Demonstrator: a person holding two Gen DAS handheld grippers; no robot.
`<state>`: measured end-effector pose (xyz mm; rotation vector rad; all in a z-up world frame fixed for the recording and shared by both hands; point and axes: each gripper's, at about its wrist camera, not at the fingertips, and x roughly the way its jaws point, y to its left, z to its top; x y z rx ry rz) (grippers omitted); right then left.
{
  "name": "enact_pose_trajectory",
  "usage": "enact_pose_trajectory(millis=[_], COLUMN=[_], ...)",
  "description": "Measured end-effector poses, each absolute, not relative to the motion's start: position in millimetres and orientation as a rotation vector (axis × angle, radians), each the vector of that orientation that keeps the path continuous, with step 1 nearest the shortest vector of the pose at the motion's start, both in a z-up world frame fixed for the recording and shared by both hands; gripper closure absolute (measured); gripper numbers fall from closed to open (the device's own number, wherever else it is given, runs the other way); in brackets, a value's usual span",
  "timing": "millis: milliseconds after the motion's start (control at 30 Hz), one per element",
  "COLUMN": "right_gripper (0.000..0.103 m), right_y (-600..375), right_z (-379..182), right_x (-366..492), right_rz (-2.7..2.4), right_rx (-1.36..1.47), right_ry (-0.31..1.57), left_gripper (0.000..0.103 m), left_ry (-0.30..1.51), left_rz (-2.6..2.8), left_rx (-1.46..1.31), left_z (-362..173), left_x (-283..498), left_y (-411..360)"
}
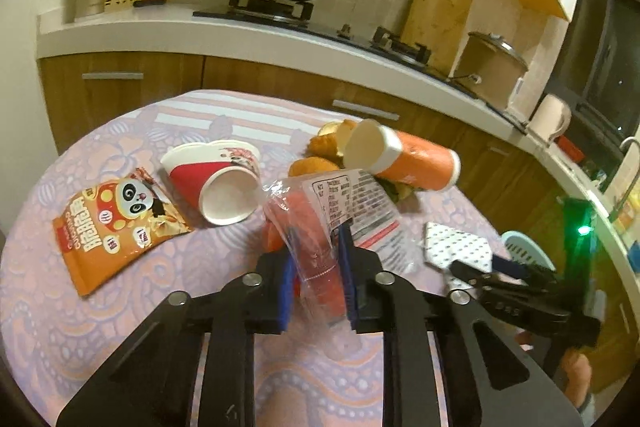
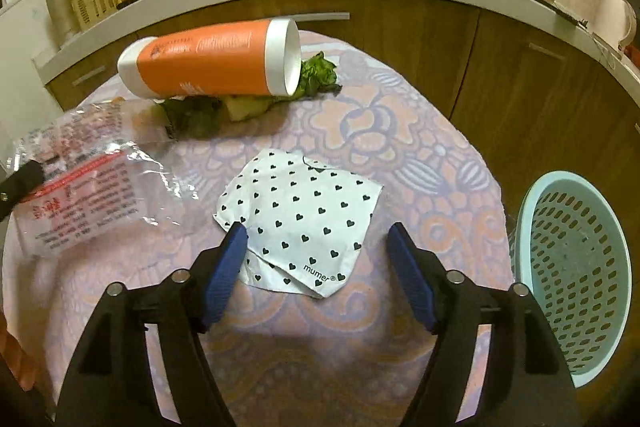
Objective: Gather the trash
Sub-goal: 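Grasp the clear plastic bag with the left tool while the right tool grasps the polka-dot paper, then move both tools over the blue basket and release both items inside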
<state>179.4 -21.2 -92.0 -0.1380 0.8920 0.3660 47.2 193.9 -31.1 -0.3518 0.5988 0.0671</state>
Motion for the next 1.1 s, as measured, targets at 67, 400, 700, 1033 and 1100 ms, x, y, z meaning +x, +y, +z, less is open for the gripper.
enact_pose_trajectory(millis=[67, 400, 700, 1033, 1100], right_gripper=[0.032, 0.08, 0.097, 0.097, 0.097], right_y=[-21, -20, -44, -114, -131], right_z=[-93, -87, -63, -20, -18], right_x=[179, 173, 156, 141, 139], right_rz=[0.366, 0.381, 0.403, 0.322, 0.298], right_rx=[-0.137, -0.144, -0.067, 0.007, 0.018], right_ry=[0.897, 0.856, 0.779, 0.686, 0.681], left_gripper=[0.09, 0.095, 0.096, 0.096, 0.096], left_ry=[0.577, 0.493, 0.433, 0.416, 0.422], left_rz=[0.048, -0.012, -0.092, -0.183, -0.209], left_rx=[-0.356, -0.335, -0.303, -0.251, -0.236], left_z=[-25, 0, 18, 34, 35], left_x=[43, 27, 19, 38, 47], left_y=[191, 173, 148, 93, 76])
